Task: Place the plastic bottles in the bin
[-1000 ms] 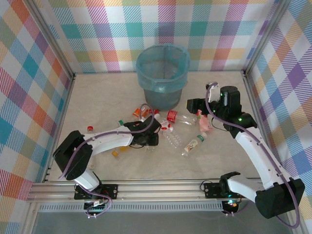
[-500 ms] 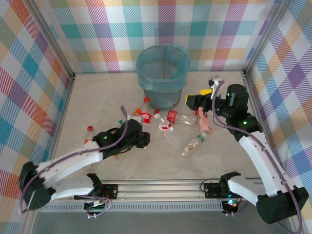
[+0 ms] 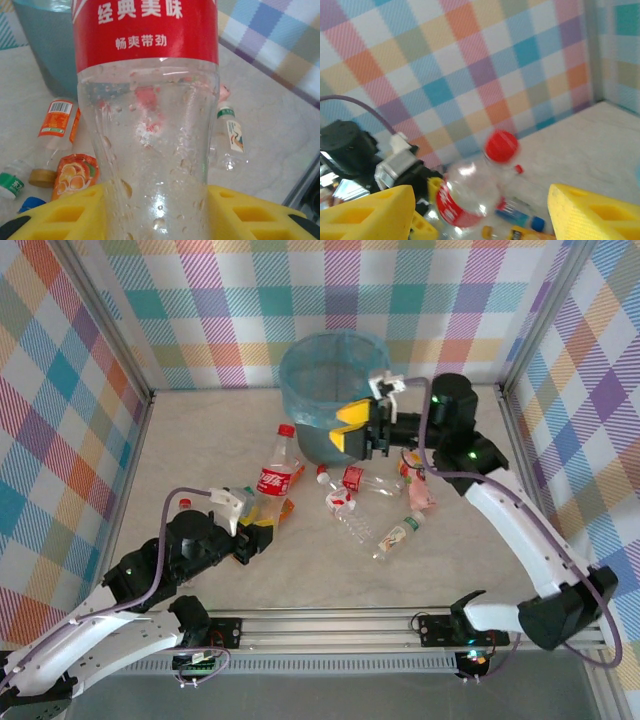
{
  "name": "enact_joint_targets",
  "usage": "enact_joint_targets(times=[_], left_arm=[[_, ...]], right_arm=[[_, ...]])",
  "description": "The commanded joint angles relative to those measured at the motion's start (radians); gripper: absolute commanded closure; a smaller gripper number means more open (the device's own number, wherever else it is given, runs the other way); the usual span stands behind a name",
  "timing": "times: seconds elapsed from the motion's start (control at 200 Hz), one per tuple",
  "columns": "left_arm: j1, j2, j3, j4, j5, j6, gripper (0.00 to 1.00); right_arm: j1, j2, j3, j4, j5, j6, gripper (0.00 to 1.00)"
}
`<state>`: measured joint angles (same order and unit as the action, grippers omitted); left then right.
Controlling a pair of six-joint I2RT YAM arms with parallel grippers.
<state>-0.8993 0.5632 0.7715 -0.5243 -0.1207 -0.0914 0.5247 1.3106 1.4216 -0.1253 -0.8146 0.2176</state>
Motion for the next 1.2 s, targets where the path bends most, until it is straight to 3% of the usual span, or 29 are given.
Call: enact_joint_targets(times=[0.0, 0.3, 0.51, 0.75, 0.86, 1.075, 1.12, 1.195], left_arm=[[-0.006, 0.033, 0.062, 0.026, 0.077, 0.103, 0.54], [-0.007, 0.034, 0.018, 0.127, 0.124, 0.106, 0.53], [-0.006, -0.002, -0.017, 0.164, 0.126, 0.103, 0.53], [-0.007, -0.006, -0.016, 0.149, 0.121, 0.104, 0.53], [-0.007, -0.008, -0.015, 0.152, 0.118, 0.101, 0.53], [-0.006, -0.025, -0.011, 0.156, 0.111, 0.103, 0.5], [-0.006, -0.029, -0.007, 0.152, 0.106, 0.107, 0.44], [-0.006, -0.038, 0.001, 0.136, 0.085, 0.115, 0.24]], right_arm=[[0.056, 0.055, 0.111, -0.065, -0.083, -0.037, 0.3], [0.089, 0.161, 0.23, -0.2, 0.042, -0.008, 0.27], [0.089, 0.185, 0.234, -0.202, 0.029, 0.021, 0.3], [0.091, 0.213, 0.244, -0.156, -0.099, 0.063, 0.52], [0.09, 0.211, 0.249, -0.163, -0.102, 0.057, 0.75], [0.09, 0.206, 0.273, -0.186, -0.096, 0.046, 0.8], [0.09, 0.207, 0.286, -0.196, -0.083, 0.045, 0.83], [0.09, 0.208, 0.314, -0.212, -0.05, 0.045, 0.87]])
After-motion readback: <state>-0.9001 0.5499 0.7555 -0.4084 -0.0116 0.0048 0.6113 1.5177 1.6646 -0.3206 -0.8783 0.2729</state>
